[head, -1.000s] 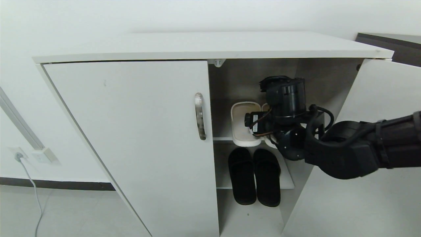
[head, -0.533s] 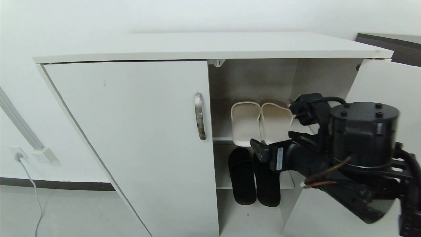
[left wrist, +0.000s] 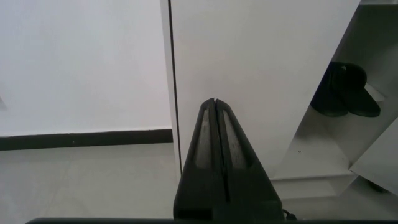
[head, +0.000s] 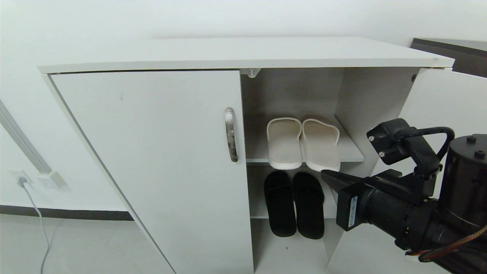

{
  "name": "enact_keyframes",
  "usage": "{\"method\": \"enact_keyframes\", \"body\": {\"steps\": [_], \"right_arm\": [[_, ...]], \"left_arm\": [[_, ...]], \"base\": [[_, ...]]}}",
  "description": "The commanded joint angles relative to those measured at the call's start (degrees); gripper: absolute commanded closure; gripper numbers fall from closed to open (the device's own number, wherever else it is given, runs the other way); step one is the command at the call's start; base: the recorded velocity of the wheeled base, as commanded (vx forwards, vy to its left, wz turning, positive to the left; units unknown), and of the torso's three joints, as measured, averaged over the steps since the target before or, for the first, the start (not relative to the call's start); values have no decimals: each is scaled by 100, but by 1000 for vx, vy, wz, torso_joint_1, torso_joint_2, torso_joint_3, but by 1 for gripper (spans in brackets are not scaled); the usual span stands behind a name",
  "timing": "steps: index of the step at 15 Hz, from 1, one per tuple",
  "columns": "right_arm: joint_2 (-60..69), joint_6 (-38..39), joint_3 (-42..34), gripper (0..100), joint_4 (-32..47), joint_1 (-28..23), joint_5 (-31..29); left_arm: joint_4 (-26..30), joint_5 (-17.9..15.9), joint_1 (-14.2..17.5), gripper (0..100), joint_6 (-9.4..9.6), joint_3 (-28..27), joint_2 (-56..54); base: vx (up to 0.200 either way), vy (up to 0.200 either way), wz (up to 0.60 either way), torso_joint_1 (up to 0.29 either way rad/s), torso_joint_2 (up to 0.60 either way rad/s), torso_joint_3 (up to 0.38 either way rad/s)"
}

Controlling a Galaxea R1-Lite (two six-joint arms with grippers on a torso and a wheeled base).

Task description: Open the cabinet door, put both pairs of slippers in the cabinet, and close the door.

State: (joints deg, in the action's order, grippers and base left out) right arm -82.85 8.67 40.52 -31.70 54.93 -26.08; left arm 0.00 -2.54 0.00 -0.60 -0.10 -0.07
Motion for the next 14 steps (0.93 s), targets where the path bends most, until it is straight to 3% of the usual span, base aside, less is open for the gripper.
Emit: {"method": "enact_keyframes", "body": {"steps": [1, 13, 14], "right_arm": [[-65, 3, -27, 100, -3, 35, -3], [-206, 3, -159, 100, -21, 88, -12], [-214, 3, -159, 100, -21, 88, -20]], "left_arm": [[0, -1, 0, 100, -2, 1, 7], [0, -1, 0, 100, -2, 1, 7], [0, -1, 0, 100, -2, 1, 7]], "base": [[0, 0, 0, 0, 0, 0], [0, 0, 0, 0, 0, 0], [-200, 0, 0, 7, -2, -2]]}}
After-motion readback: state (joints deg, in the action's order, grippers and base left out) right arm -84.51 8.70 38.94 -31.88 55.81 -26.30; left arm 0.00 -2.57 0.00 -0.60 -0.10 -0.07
